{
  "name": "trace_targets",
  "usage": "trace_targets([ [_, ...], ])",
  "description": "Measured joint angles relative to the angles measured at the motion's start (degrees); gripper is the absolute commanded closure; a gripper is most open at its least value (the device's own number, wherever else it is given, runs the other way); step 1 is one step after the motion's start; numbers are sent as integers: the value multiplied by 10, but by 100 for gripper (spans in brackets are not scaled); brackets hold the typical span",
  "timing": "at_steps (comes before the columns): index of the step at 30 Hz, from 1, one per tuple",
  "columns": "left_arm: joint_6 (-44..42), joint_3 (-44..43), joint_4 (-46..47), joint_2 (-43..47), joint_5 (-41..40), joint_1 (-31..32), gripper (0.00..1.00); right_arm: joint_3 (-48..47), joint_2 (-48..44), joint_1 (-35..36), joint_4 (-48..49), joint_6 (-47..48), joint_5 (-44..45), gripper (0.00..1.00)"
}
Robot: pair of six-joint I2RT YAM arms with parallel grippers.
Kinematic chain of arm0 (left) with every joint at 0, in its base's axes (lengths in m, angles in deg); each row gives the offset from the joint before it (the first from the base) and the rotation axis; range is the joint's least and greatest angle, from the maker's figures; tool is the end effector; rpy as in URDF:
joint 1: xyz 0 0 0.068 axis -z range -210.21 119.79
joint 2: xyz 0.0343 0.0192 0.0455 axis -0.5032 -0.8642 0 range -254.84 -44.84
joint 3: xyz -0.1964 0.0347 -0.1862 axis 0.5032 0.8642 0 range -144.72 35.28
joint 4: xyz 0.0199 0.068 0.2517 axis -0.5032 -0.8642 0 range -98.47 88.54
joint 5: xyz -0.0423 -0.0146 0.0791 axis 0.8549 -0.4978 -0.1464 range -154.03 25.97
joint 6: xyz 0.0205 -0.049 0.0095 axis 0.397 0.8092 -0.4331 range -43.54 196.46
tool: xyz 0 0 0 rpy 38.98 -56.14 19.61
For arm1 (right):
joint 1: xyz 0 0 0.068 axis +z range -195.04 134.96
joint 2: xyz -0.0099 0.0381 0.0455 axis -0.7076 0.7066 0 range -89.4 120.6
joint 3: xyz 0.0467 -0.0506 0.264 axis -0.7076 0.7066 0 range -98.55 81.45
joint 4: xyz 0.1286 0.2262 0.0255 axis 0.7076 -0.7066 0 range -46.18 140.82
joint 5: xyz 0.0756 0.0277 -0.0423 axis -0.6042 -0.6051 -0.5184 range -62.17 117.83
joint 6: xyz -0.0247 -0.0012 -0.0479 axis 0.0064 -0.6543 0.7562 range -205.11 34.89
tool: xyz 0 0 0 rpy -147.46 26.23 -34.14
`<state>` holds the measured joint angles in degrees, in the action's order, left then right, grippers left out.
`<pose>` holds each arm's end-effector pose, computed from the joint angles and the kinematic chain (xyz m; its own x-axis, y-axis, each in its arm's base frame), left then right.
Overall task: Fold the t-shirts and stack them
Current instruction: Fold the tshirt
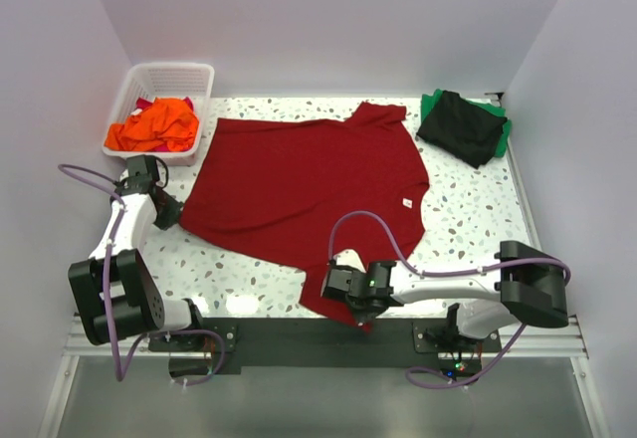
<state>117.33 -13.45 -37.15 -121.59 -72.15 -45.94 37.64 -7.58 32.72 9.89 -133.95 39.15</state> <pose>0.2415 0.0731 0.2103 -0.4377 -0.7962 -0.4177 -0.8131 0.5488 -0.1941 0.0562 0.2265 0.1643 -0.8523 -0.4472 -0.2713 -0.4689 0.8831 0.0177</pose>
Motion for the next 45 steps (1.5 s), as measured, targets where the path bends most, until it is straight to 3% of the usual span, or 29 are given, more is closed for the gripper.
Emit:
trace_targets([
  [7,1,0,-10,31,-2,0,100,-42,-17,0,-80,-12,49,100],
  [27,9,14,-77,126,-21,0,100,-41,-231,3,-221,-71,72,100],
  [36,33,49,-109,185,-30,0,100,-53,-239,21,-242,-59,81,100],
  [45,46,42,-114,170,-30,0,100,-142,-225,21,-283,-56,212,100],
])
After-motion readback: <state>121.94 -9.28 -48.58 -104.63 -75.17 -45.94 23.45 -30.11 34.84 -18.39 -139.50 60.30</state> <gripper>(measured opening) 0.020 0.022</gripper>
